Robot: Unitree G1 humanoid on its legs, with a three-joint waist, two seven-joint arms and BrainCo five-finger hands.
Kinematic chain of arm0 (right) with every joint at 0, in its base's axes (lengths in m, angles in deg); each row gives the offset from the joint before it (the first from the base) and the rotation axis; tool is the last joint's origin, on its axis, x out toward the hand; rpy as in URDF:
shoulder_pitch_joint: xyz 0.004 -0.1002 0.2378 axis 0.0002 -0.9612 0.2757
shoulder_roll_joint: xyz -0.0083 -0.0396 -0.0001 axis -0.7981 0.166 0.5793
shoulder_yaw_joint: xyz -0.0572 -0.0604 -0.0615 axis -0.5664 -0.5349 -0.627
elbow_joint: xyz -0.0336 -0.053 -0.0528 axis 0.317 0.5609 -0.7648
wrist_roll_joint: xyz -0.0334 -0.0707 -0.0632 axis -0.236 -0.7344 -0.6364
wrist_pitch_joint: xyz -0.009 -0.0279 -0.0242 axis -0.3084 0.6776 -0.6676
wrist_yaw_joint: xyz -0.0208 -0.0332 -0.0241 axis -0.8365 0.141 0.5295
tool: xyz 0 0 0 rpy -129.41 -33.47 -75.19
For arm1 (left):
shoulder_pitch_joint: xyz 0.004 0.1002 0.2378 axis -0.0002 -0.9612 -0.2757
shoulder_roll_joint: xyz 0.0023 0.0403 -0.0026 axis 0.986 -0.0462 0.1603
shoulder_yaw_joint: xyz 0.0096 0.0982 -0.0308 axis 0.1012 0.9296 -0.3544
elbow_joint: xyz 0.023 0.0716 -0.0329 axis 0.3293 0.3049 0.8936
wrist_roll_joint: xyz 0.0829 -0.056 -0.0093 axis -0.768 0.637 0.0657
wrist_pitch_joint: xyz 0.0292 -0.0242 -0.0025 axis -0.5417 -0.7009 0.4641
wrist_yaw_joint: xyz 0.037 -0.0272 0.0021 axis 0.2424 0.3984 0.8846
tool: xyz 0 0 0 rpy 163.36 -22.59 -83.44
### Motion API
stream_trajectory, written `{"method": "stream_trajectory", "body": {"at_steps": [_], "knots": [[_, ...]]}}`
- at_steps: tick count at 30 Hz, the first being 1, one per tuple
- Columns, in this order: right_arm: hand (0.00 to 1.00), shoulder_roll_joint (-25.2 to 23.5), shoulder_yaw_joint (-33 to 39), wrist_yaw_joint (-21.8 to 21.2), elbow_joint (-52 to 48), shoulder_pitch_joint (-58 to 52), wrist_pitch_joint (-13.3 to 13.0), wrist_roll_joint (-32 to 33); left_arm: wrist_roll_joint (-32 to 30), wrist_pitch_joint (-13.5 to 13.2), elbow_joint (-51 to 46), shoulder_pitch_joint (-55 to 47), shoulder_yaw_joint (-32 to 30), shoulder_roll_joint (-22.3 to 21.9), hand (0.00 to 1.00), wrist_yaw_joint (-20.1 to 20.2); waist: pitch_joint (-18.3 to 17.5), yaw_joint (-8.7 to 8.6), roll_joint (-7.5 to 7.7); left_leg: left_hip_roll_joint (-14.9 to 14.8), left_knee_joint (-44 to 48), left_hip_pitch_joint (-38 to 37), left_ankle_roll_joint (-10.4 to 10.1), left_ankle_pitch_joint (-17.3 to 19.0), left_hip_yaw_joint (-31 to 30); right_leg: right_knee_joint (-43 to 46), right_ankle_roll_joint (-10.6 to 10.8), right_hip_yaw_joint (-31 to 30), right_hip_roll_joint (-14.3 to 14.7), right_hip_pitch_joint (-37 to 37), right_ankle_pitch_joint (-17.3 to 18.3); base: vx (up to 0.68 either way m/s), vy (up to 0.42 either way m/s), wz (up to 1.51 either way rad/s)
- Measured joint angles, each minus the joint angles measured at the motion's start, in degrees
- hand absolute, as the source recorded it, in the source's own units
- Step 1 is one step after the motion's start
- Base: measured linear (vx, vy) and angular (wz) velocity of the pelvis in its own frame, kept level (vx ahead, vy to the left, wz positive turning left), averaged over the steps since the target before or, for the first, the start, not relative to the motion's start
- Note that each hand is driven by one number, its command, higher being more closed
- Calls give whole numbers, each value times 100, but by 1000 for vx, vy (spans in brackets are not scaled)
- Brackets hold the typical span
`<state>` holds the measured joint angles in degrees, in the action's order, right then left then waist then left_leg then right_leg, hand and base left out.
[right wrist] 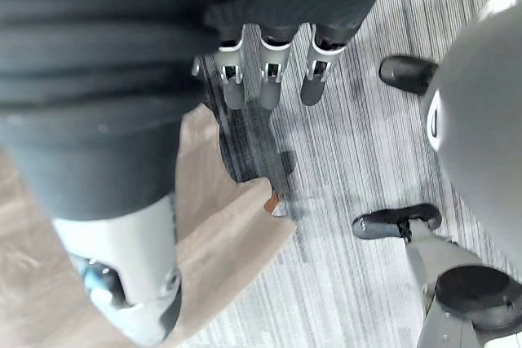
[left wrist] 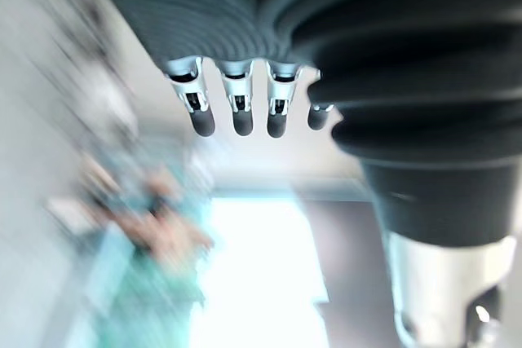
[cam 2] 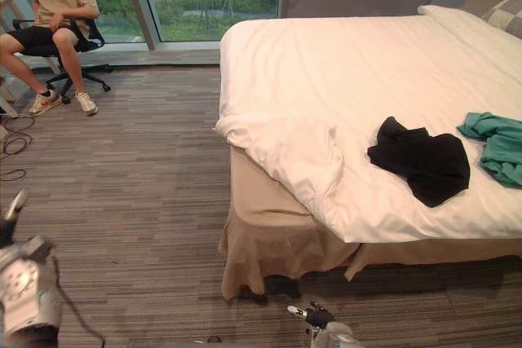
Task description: Tidy the bed and pick cloth on bed and put in laundry
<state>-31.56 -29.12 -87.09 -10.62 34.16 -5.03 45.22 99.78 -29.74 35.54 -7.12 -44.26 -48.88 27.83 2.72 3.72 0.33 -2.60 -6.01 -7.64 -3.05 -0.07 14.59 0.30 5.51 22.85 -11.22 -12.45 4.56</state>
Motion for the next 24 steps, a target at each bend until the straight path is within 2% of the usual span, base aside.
{"method": "stream_trajectory", "body": {"at_steps": [2,3,4,5,6,8,11,12,13,14,15,16,18,20,24], "knots": [[0,9,5,28,-1,-61,3,10,-651,154,-399,266,363,59,0,-106,-126,-40,-58,-33,2,22,-3,-3,114,61,-17,-185,14,125,-13,-20,-14,-35],[0,14,11,47,-2,-131,3,20,-1084,226,-480,474,527,149,0,-96,-159,-115,-79,-46,3,24,-13,-11,184,75,-17,-240,15,175,-13,-26,-23,-36],[0,17,14,63,-2,-148,4,37,-1331,463,-526,560,570,204,0,-64,-168,-125,-91,-53,3,25,-19,-14,240,79,-17,-316,18,214,-13,-50,-31,-42],[0,24,36,96,0,-212,33,132,-1748,1232,-521,749,630,358,0,92,-184,-142,-124,-78,1,35,-29,-22,340,75,-17,-442,29,285,-13,-78,-49,-50],[0,19,53,130,-7,-283,90,214,-2086,1404,-164,852,607,495,0,103,-209,-192,-161,-112,-1,70,-42,-29,442,76,-17,-530,58,388,-13,-72,-50,-49],[0,21,92,184,-72,-296,147,342,-2434,1386,268,914,655,568,0,37,-201,-272,-159,-158,-3,54,-61,-44,598,54,-17,-649,115,457,-13,-82,-67,-44],[0,15,70,279,-122,-373,197,406,-2994,1491,556,1272,1185,534,0,-172,-238,-284,-135,-278,-5,164,-145,-17,789,75,-37,-839,204,664,-22,-77,-54,-31],[0,16,14,351,-162,-360,250,408,-3202,1663,729,1557,1403,535,0,-338,-270,-290,-81,-341,-5,263,-129,-34,935,97,-101,-946,257,832,-65,-98,-56,-34],[0,14,-13,396,-185,-360,281,409,-3267,1771,877,1745,1493,535,0,-408,-259,-291,-93,-369,-5,318,-139,-57,1022,111,-123,-1001,279,937,-87,-125,-58,-48],[0,7,-65,476,-278,-316,310,436,-3394,2103,1272,2165,1666,534,0,-589,-240,-331,-110,-413,-5,492,-137,-112,1145,176,-160,-1121,315,1222,-140,-107,-35,-42],[0,11,-85,510,-330,-258,310,465,-3481,2255,1426,2345,1723,535,0,-653,-204,-354,-127,-425,-5,551,-140,-134,1189,186,-176,-1151,325,1305,-165,-109,-26,-40],[0,15,-119,563,-386,-187,309,525,-3583,2489,1720,2662,1787,534,0,-785,-131,-456,-139,-442,-5,694,-139,-179,1269,190,-172,-1245,349,1499,-220,-97,-20,-33],[0,14,-142,637,-533,-84,295,671,-3736,2786,2160,3234,1938,536,0,-971,85,-572,-126,-466,-3,915,-159,-268,1440,213,-195,-1424,386,1827,-330,-95,-14,-41],[0,9,-148,644,-648,25,295,681,-3761,2955,2430,3653,2056,534,0,-1115,240,-676,-96,-469,0,1078,-86,-369,1528,219,-203,-1533,403,2051,-399,-25,-6,-29],[0,10,-177,668,-911,107,260,835,-3757,3324,2726,4411,2192,537,0,-1414,557,-731,-92,-457,35,1314,-83,-507,1689,265,-219,-1714,419,2425,-461,37,-8,-15]]}}
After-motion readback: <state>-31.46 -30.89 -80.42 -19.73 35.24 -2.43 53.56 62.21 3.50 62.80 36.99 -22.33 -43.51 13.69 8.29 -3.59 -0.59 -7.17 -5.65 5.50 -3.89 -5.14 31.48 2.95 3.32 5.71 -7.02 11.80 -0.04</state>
